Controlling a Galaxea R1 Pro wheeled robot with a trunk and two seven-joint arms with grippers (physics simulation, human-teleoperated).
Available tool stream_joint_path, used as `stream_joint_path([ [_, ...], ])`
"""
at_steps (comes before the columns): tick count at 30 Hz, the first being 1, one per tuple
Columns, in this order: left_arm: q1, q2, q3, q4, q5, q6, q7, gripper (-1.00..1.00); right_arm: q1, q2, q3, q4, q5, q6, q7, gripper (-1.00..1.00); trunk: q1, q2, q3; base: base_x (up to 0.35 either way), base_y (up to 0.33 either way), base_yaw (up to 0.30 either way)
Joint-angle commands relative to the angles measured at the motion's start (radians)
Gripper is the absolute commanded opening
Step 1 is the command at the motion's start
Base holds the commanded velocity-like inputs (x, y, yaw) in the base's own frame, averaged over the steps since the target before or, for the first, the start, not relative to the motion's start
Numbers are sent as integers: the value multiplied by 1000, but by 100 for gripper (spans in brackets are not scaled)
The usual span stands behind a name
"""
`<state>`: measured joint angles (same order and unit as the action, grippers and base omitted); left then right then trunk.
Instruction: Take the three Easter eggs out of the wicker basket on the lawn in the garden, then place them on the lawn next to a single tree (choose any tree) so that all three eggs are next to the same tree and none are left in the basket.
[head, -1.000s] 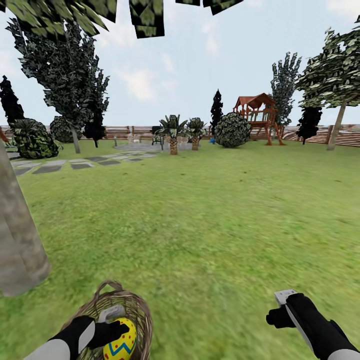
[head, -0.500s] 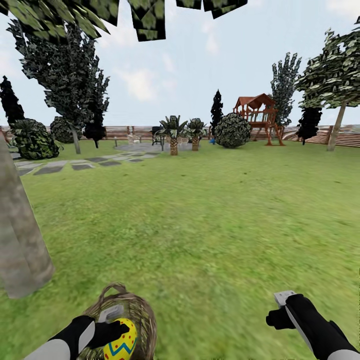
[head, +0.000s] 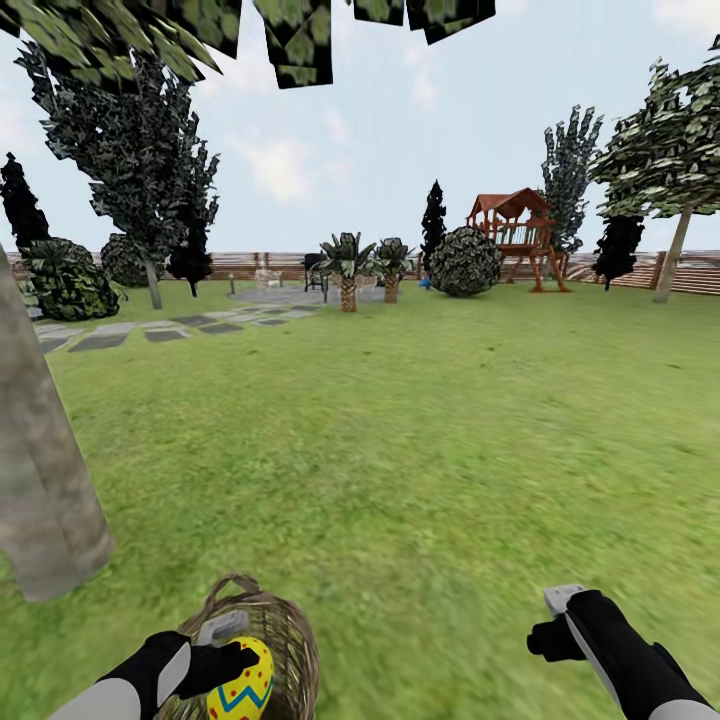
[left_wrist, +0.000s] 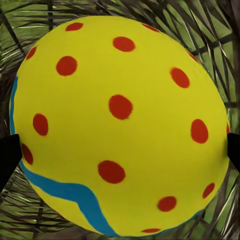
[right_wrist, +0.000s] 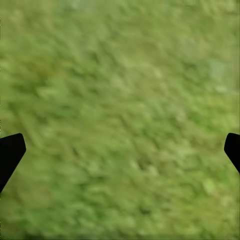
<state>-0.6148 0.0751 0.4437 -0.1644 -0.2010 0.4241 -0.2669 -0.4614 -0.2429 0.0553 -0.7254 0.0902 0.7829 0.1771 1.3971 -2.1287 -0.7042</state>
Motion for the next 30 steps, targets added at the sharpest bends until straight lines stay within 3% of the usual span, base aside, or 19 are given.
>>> stream_joint_path([
  [1,0,-1,8,-2,-11,5,-6,-100,0,-1,3,-1,9,4,7,100,-4,7,2,0,0,0],
  [18,0,-7,7,-1,-12,4,-7,-100,-1,0,3,0,10,4,7,100,-69,126,55,-25,0,0],
  [30,0,-19,8,-1,-13,3,-8,-100,-1,3,5,14,10,2,7,100,-115,210,93,-195,-142,0],
])
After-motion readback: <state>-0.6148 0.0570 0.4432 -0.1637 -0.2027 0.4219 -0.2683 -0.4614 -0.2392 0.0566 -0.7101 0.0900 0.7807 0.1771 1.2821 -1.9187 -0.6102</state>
